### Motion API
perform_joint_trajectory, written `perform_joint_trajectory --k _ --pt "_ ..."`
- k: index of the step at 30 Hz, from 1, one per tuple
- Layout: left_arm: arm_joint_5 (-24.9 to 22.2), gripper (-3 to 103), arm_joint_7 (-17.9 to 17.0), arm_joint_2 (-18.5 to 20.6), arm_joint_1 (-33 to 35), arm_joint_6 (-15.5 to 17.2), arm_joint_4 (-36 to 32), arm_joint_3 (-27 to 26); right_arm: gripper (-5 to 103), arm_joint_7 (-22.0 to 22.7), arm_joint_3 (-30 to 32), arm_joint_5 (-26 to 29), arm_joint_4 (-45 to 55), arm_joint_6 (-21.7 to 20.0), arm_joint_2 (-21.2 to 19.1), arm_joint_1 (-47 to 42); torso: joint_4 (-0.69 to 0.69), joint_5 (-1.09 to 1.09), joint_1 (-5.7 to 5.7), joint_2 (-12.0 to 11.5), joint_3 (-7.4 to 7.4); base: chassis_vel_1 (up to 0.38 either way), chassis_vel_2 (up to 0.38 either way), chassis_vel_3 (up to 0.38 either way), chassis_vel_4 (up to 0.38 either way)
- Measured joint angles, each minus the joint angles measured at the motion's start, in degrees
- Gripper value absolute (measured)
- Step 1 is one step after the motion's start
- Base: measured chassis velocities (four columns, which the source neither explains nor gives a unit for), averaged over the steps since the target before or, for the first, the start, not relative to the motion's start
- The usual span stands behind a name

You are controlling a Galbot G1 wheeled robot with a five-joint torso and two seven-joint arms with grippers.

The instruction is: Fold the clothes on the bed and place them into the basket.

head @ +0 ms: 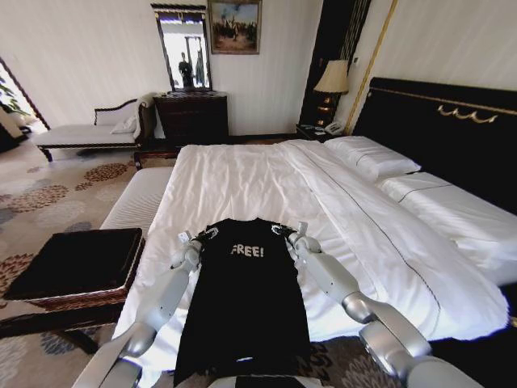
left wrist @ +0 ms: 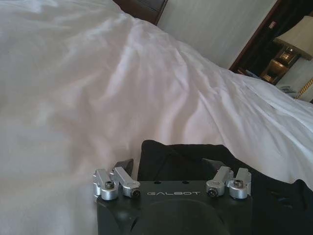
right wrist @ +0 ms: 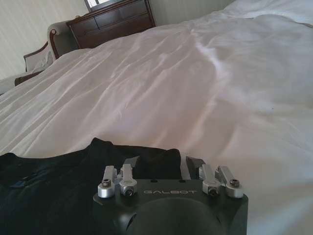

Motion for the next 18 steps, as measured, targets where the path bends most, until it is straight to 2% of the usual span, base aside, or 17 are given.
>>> perform_joint_trajectory --k 1,2,3,4,5,6,7,8,9,12,14,15,16,18 --pt "0.0 80 0.0 0.0 0.0 0.0 0.0 0.0 52 0.0 0.0 0.0 0.0 0.0 0.0 0.0 0.00 0.00 0.00 0.0 0.00 0.000 0.000 0.000 0.000" --pt "0.0 74 0.0 0.0 -0.2 0.0 0.4 0.0 52 0.0 0.0 0.1 0.0 -0.1 0.0 0.0 0.00 0.01 0.00 0.0 0.00 0.000 0.000 0.000 0.000" --pt "0.0 68 0.0 -0.1 -0.5 -0.1 1.0 0.0 41 0.0 0.0 0.3 -0.2 -0.1 0.0 0.0 0.02 0.00 0.00 0.0 -0.01 0.000 0.000 0.000 0.000" --pt "0.0 68 0.0 -0.1 -0.5 -0.1 1.0 0.0 41 0.0 0.0 0.3 -0.2 -0.1 0.0 0.0 0.02 0.00 0.00 0.0 -0.01 0.000 0.000 0.000 0.000" --pt "0.0 63 -0.1 -0.2 -0.7 -0.1 1.3 0.0 41 0.1 0.0 0.4 -0.4 -0.1 0.0 0.0 0.02 0.00 0.00 0.0 0.00 0.000 0.000 0.000 0.000" --pt "0.1 57 -0.1 -0.3 -1.0 -0.2 1.9 -0.1 31 0.1 0.1 0.5 -0.7 -0.1 0.1 0.1 0.02 0.00 -0.01 0.0 -0.01 0.000 0.000 0.000 0.000" --pt "0.1 52 -0.1 -0.4 -1.1 -0.2 2.1 -0.1 31 0.0 0.1 0.6 -0.8 -0.1 0.1 0.1 0.01 0.00 -0.01 0.0 -0.01 0.000 0.000 0.000 0.000" --pt "0.1 52 -0.1 -0.4 -1.1 -0.2 2.1 -0.1 31 0.0 0.1 0.6 -0.8 -0.1 0.1 0.1 0.01 0.00 -0.01 0.0 -0.01 0.000 0.000 0.000 0.000" --pt "0.1 52 -0.1 -0.4 -1.1 -0.2 2.1 -0.1 25 0.0 0.1 0.6 -0.9 -0.1 0.2 0.1 0.01 0.00 0.00 0.0 -0.01 0.000 0.000 0.000 0.000" --pt "0.2 36 -0.1 -0.6 -1.1 -0.5 2.1 -0.3 9 0.0 0.1 0.9 -1.2 -0.2 0.4 0.3 0.01 0.00 0.00 0.0 -0.01 0.000 0.000 0.000 0.000" --pt "0.2 36 -0.1 -0.6 -1.1 -0.5 2.1 -0.4 9 0.0 0.1 0.9 -1.2 -0.2 0.5 0.4 0.01 0.00 0.00 0.0 0.00 0.000 0.000 0.000 0.000" --pt "0.3 30 -0.1 -0.7 -1.1 -0.7 2.2 -0.5 3 0.0 0.0 1.0 -1.3 -0.2 0.6 0.4 0.01 0.00 0.00 0.0 -0.01 0.000 0.000 0.000 0.000" --pt "0.3 20 -0.1 -0.7 -1.0 -0.9 2.2 -0.5 2 0.0 0.0 1.1 -1.2 -0.2 0.6 0.4 0.01 0.00 -0.01 0.0 -0.01 0.000 0.000 0.000 0.000" --pt "0.4 20 -0.1 -0.7 -0.9 -1.0 2.2 -0.5 2 0.0 0.0 1.1 -1.0 -0.2 0.6 0.4 0.01 0.00 -0.01 0.0 -0.01 0.000 0.000 0.000 0.000"
